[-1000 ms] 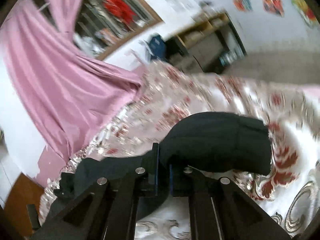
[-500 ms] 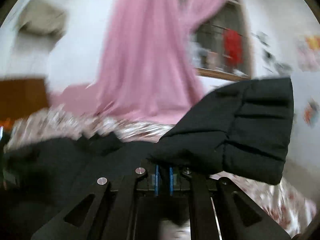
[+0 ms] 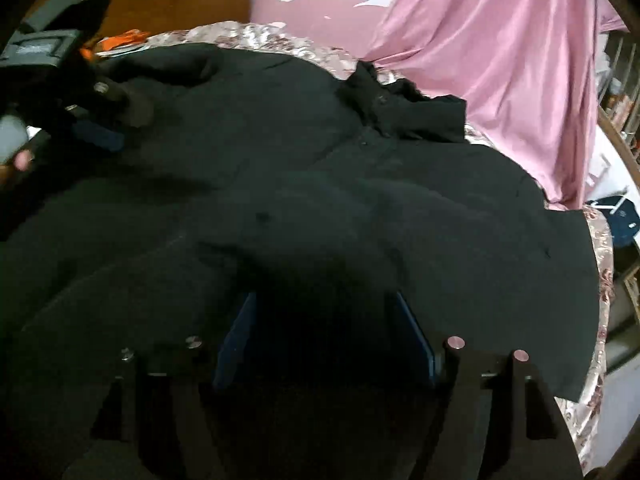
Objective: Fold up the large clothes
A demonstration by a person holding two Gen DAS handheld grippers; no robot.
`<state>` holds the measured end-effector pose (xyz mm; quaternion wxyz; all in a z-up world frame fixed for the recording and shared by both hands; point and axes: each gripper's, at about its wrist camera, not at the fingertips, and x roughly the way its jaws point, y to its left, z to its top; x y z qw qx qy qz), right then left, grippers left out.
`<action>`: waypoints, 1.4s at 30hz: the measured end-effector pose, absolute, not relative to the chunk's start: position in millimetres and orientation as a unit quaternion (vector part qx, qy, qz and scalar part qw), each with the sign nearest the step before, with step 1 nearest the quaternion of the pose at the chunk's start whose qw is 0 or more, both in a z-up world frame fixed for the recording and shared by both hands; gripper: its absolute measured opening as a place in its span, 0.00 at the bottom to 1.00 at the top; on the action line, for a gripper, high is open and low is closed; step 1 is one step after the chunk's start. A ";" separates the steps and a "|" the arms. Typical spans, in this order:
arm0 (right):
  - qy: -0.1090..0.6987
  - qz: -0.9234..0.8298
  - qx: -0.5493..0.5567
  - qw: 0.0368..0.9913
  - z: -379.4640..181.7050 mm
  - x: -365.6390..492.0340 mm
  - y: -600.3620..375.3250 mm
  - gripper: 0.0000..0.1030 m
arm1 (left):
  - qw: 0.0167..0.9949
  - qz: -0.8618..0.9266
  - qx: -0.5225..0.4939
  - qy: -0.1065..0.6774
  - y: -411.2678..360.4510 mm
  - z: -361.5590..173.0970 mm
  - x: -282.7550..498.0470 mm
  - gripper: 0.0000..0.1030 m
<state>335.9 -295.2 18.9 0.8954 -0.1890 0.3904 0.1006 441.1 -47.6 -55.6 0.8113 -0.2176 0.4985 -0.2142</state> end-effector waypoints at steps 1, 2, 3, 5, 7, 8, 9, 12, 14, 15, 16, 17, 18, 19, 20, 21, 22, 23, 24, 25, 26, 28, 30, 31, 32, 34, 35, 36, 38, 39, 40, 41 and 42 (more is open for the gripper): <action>0.389 0.104 -0.186 0.896 23.8 332.2 -297.8 0.63 | 0.805 -0.222 -0.219 0.504 -55.5 -59.2 443.5 0.99; 0.385 0.101 -0.182 0.899 31.3 323.4 -305.2 0.63 | 0.800 -0.229 -0.220 0.509 -62.9 -62.5 446.4 0.99; 0.377 0.092 -0.179 0.904 39.0 317.1 -312.0 0.63 | 0.793 -0.236 -0.223 0.515 -69.3 -65.6 449.9 0.99; 0.363 0.070 -0.169 0.914 45.3 303.6 -333.4 0.63 | 0.765 -0.253 -0.247 0.538 -84.1 -77.1 457.6 0.99; 0.352 0.046 -0.146 0.923 51.8 305.4 -356.1 0.63 | 0.745 -0.243 -0.264 0.563 -98.2 -91.3 467.5 0.99; 0.344 0.032 -0.125 0.930 58.2 298.1 -369.5 0.63 | 0.745 -0.232 -0.267 0.565 -102.5 -95.0 470.7 0.99; 0.339 0.023 -0.102 0.935 62.2 295.0 -381.9 0.63 | 0.747 -0.222 -0.270 0.566 -105.0 -98.5 472.3 0.99; 0.324 0.005 -0.050 0.945 70.0 283.6 -405.1 0.63 | 0.751 -0.198 -0.281 0.564 -112.8 -104.2 480.0 0.98; 0.315 -0.002 -0.024 0.949 72.3 274.8 -417.8 0.63 | 0.754 -0.188 -0.284 0.562 -120.3 -104.6 483.6 0.74; 0.314 -0.006 -0.017 0.949 72.0 288.1 -427.9 0.63 | 0.754 -0.182 -0.276 0.568 -126.0 -104.4 485.5 0.70; 0.314 -0.011 -0.011 0.949 72.6 302.5 -433.7 0.63 | 0.758 -0.175 -0.265 0.569 -129.8 -104.0 487.7 0.68; 0.314 -0.015 -0.005 0.949 70.8 306.5 -434.1 0.63 | 0.763 -0.174 -0.257 0.567 -133.2 -102.4 488.1 0.61; 0.315 -0.018 0.002 0.949 68.7 310.7 -435.8 0.63 | 0.770 -0.172 -0.243 0.564 -138.8 -100.1 487.8 0.58; 0.317 -0.023 0.007 0.948 66.6 329.7 -438.2 0.63 | 0.777 -0.165 -0.228 0.563 -140.0 -98.3 487.3 0.53; 0.320 -0.030 0.012 0.947 64.1 329.4 -440.5 0.63 | 0.784 -0.159 -0.215 0.560 -143.9 -95.7 486.5 0.50; 0.326 -0.037 0.014 0.945 61.6 353.1 -443.3 0.63 | 0.791 -0.154 -0.204 0.556 -146.7 -92.6 485.6 0.49; 0.331 -0.046 0.017 0.942 60.3 359.8 -445.3 0.63 | 0.796 -0.151 -0.194 0.553 -148.7 -87.3 486.1 0.44; 0.332 -0.049 0.019 0.942 62.4 367.3 -448.3 0.63 | 0.802 -0.147 -0.181 0.550 -152.1 -83.2 485.8 0.32; 0.332 -0.051 0.024 0.942 63.4 368.3 -452.5 0.63 | 0.810 -0.133 -0.158 0.549 -155.2 -78.6 485.5 0.17; 0.331 -0.052 0.030 0.942 64.3 368.2 -455.8 0.63 | 0.820 -0.113 -0.114 0.550 -158.2 -74.7 483.5 0.10; 0.330 -0.054 0.034 0.942 65.5 369.0 -459.3 0.63 | 0.823 -0.118 -0.100 0.547 -162.4 -72.0 483.1 0.10; 0.326 -0.057 0.044 0.943 66.2 368.3 -463.4 0.63 | 0.833 -0.123 -0.074 0.535 -168.3 -64.7 480.6 0.10; 0.324 -0.057 0.054 0.943 65.7 367.2 -466.0 0.63 | 0.839 -0.133 -0.072 0.523 -166.5 -58.8 478.0 0.09; 0.325 -0.057 0.056 0.942 65.3 367.3 -467.1 0.63 | 0.843 -0.134 -0.072 0.516 -164.6 -54.9 476.0 0.09; 0.325 -0.058 0.058 0.942 64.5 368.5 -467.7 0.63 | 0.846 -0.134 -0.073 0.510 -162.2 -50.9 474.5 0.09; 0.324 -0.056 0.057 0.942 63.7 368.4 -466.3 0.63 | 0.854 -0.137 -0.068 0.498 -157.8 -42.2 470.8 0.08; 0.324 -0.055 0.056 0.943 63.6 368.7 -466.1 0.63 | 0.859 -0.138 -0.058 0.489 -157.7 -36.3 468.3 0.08; 0.324 -0.054 0.054 0.943 63.7 368.7 -465.0 0.63 | 0.864 -0.140 -0.046 0.481 -158.0 -30.9 465.7 0.08; 0.321 -0.052 0.051 0.944 63.7 369.4 -462.8 0.63 | 0.868 -0.144 -0.022 0.475 -159.7 -24.2 461.9 0.08; 0.320 -0.052 0.050 0.945 63.4 369.9 -461.9 0.63 | 0.869 -0.145 -0.004 0.474 -161.1 -21.2 460.6 0.08; 0.321 -0.053 0.048 0.945 62.6 370.8 -461.0 0.63 | 0.870 -0.147 0.005 0.471 -157.5 -19.0 455.5 0.08; 0.321 -0.053 0.047 0.944 61.6 371.7 -460.1 0.63 | 0.871 -0.148 0.014 0.469 -156.7 -16.9 452.6 0.08; 0.321 -0.053 0.048 0.944 61.6 371.8 -458.8 0.63 | 0.871 -0.149 0.021 0.467 -156.9 -15.3 451.6 0.08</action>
